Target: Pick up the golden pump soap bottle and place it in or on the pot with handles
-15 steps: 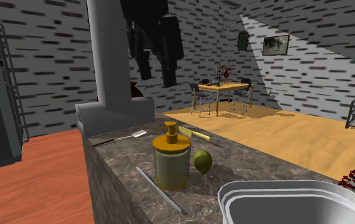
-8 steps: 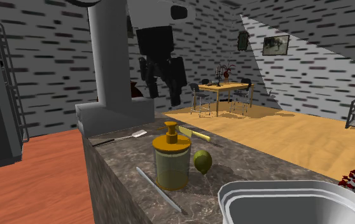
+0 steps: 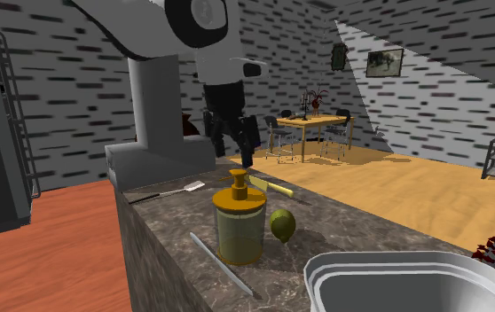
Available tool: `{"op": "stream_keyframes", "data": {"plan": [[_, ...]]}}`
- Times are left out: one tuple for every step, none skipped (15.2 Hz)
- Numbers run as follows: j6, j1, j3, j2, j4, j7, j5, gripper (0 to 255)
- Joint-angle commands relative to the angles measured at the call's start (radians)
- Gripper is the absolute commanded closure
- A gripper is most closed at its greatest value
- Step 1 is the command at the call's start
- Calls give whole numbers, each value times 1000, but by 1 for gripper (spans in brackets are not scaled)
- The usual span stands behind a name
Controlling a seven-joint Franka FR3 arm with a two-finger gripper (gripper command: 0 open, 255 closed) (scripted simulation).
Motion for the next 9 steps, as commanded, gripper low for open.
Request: {"op": "stream_keyframes", "data": {"plan": [[24,7,27,87,52,46,-50,0],[34,13,36,127,76,67,-76,0],[39,18,40,152,91,80,-93,0],[51,19,39,160,86,84,-98,0],[63,20,39,168,81,88,-104,0],[75,20,39,176,76,91,-109,0],[87,21,39,185,72,95,-115,0],[98,22,38,194,68,99,-121,0],[110,22,38,203,64,104,-127,0]]}}
